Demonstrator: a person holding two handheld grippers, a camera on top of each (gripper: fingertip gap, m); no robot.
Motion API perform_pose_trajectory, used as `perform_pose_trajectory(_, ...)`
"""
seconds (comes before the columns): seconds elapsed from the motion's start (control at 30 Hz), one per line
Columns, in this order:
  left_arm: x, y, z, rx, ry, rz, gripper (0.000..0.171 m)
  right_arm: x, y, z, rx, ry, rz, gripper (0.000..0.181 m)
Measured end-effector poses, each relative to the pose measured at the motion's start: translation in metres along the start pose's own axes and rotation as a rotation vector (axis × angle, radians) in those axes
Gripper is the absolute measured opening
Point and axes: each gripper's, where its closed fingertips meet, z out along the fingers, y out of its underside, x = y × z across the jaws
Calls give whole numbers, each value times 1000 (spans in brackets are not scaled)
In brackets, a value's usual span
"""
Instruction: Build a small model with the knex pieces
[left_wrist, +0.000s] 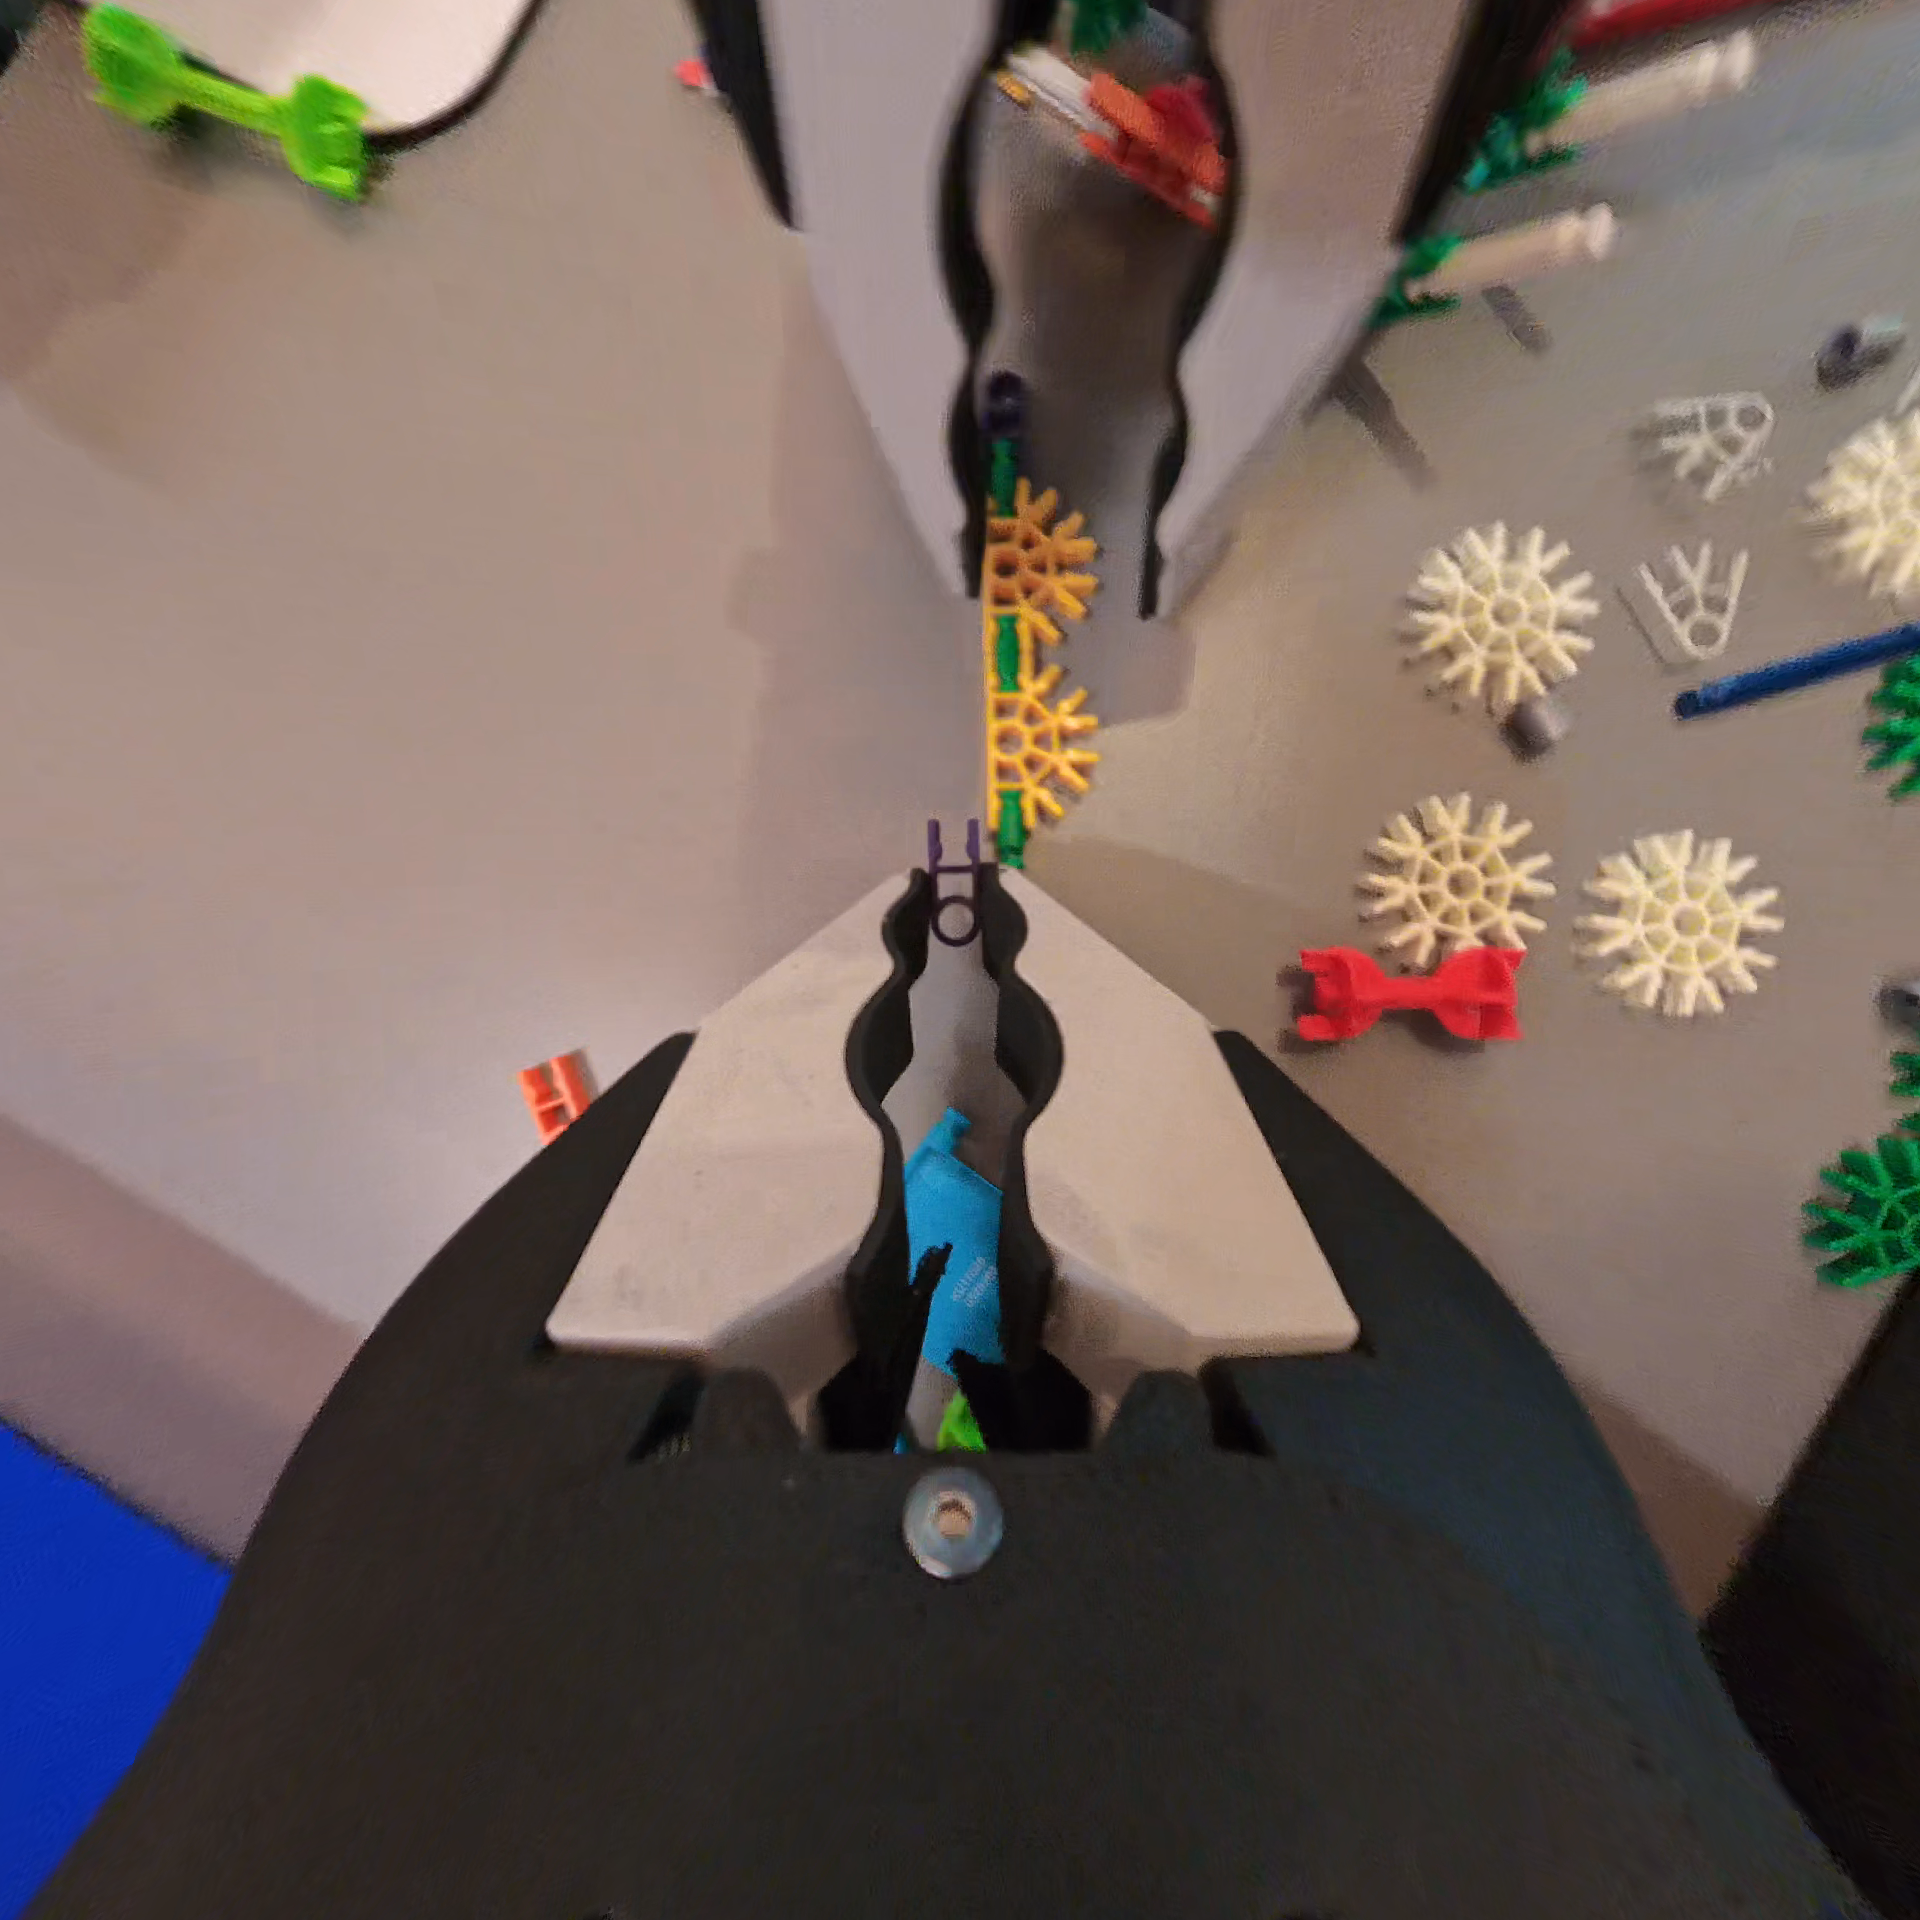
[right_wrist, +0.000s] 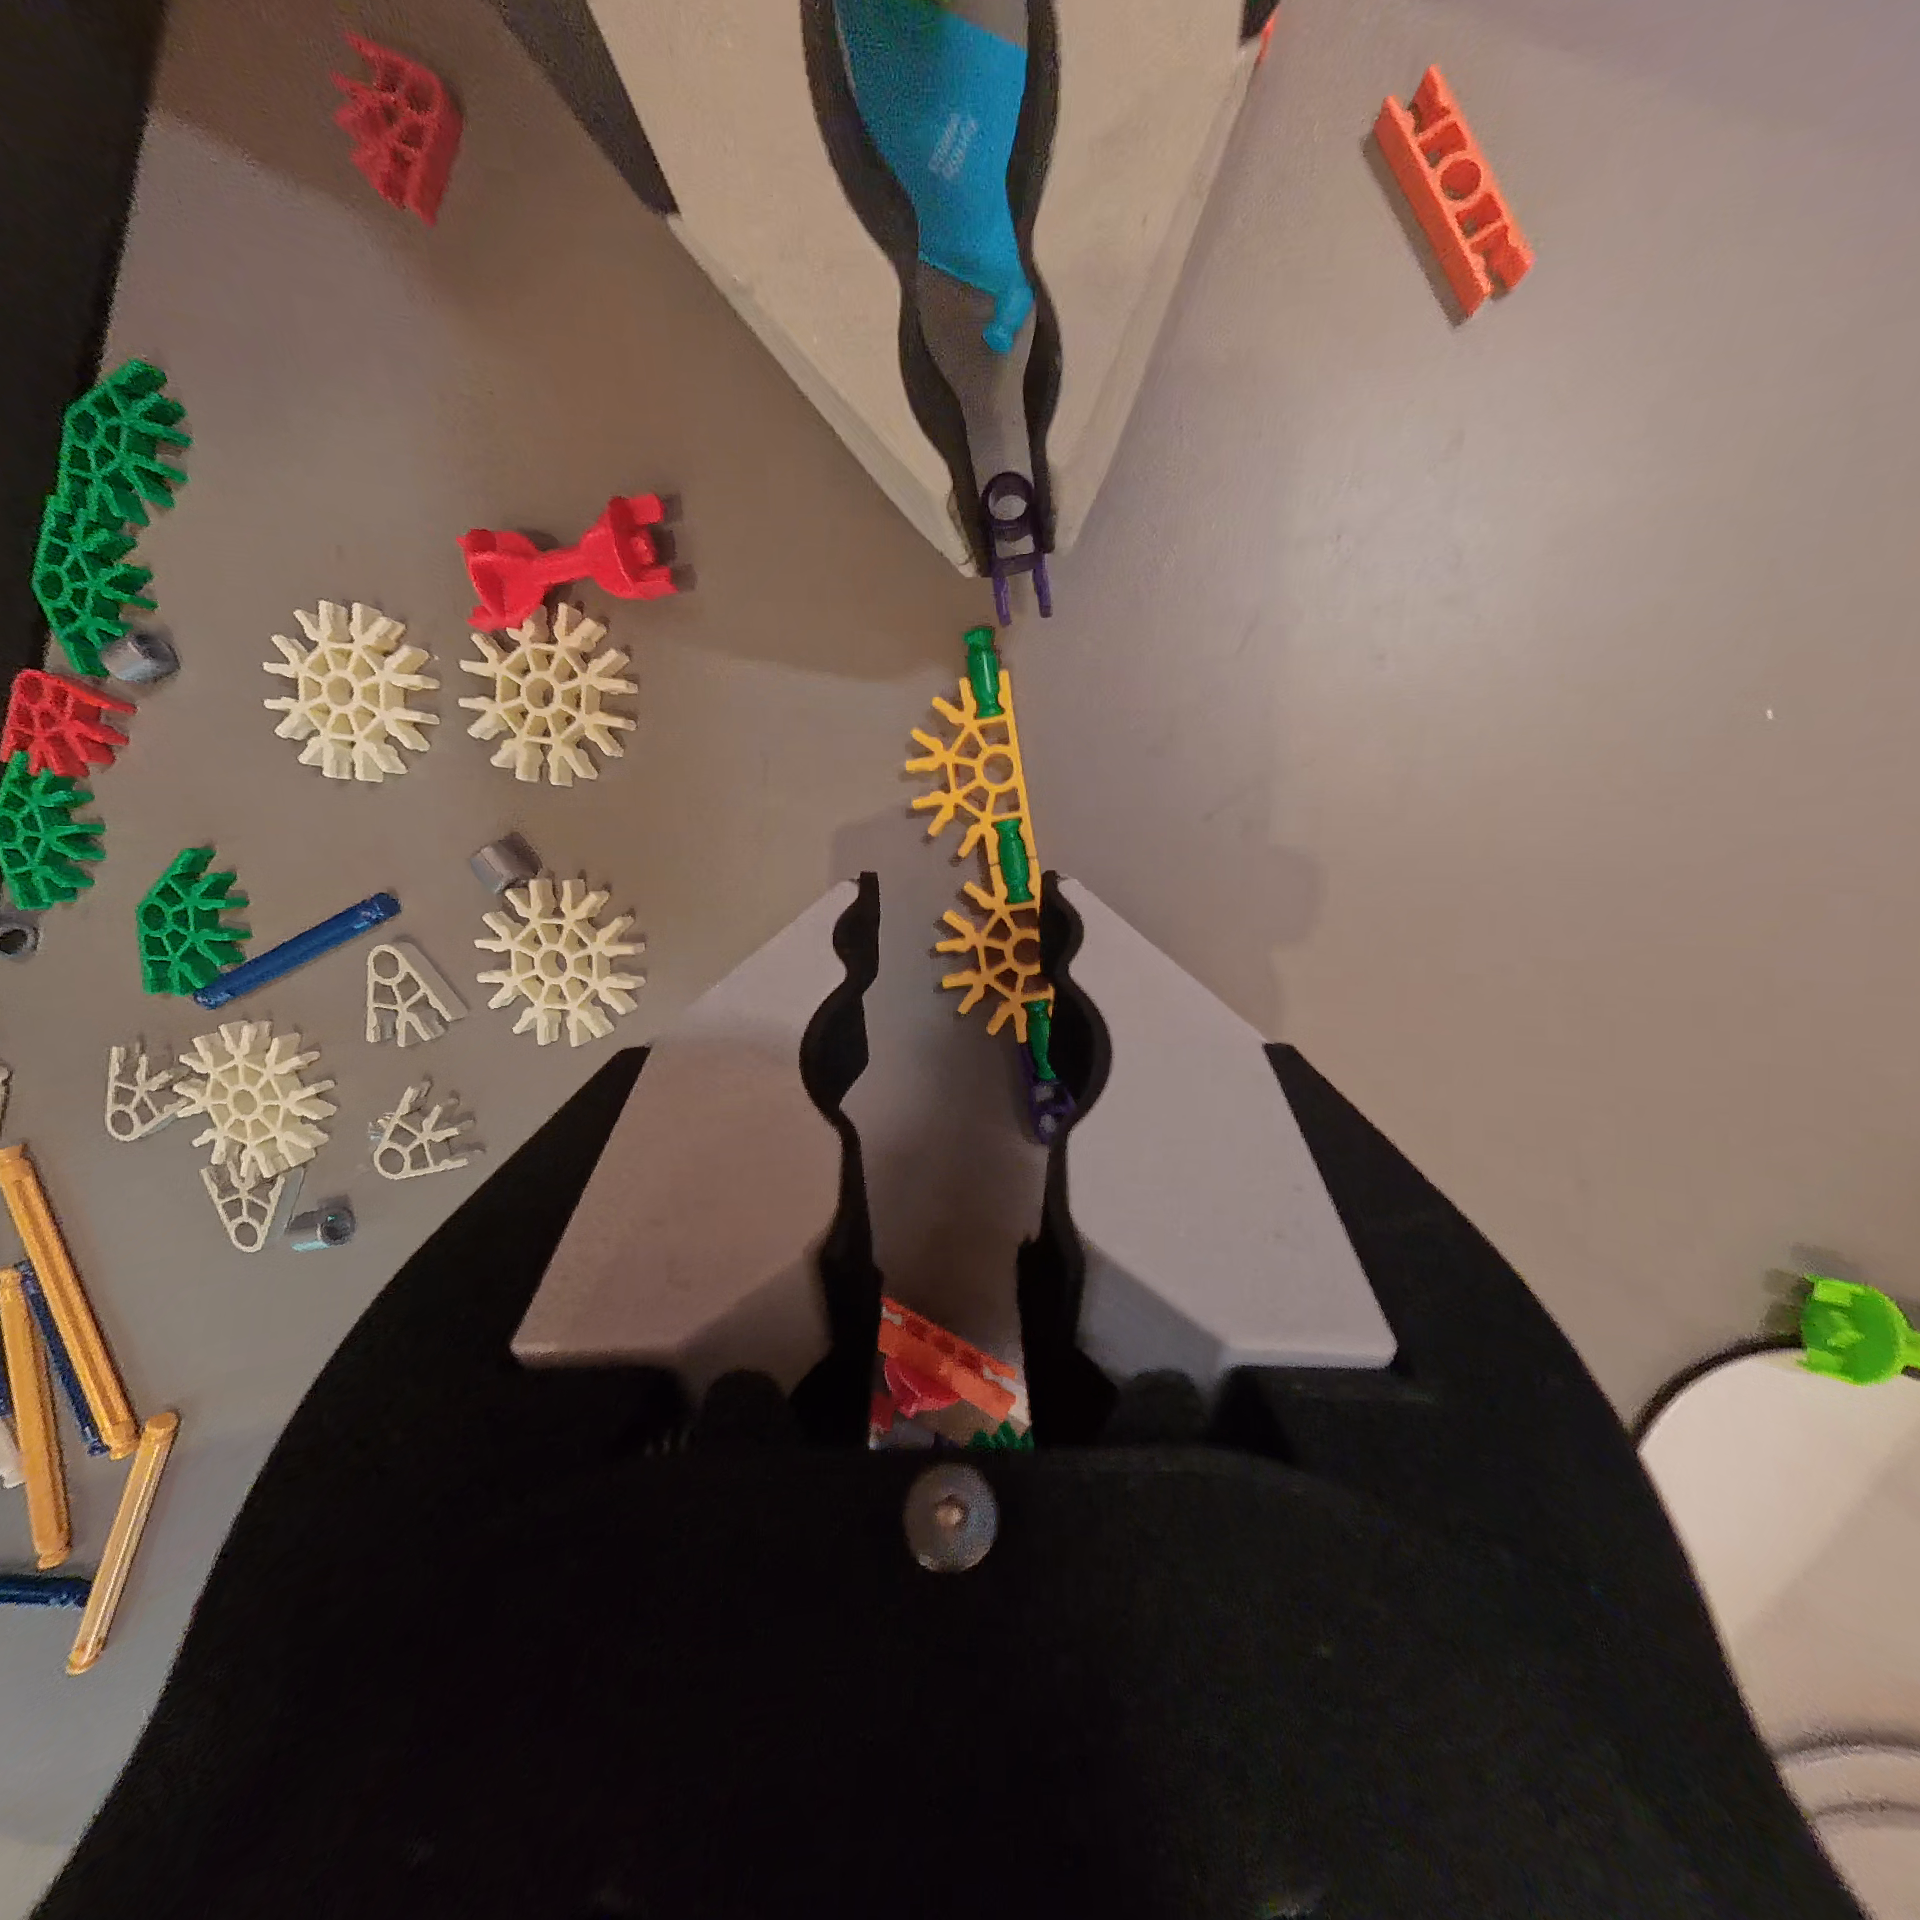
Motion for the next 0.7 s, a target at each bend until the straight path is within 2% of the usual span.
perform_pose_trajectory(0.07, 9, 8, 3, -19, 14, 23, 6, -1, -3, 1, 4, -6, -13, 25)
perform_pose_trajectory(0.2, 20, 7, 7, -2, 41, 51, 6, -4, -9, 6, 2, -12, -26, 24)
perform_pose_trajectory(0.37, 15, 0, 12, 13, 12, 64, 6, -3, -5, 13, -39, 9, -34, 25)
perform_pose_trajectory(0.7, 12, 7, 15, -39, 1, 90, 5, -3, -5, 16, -42, 16, -34, 20)
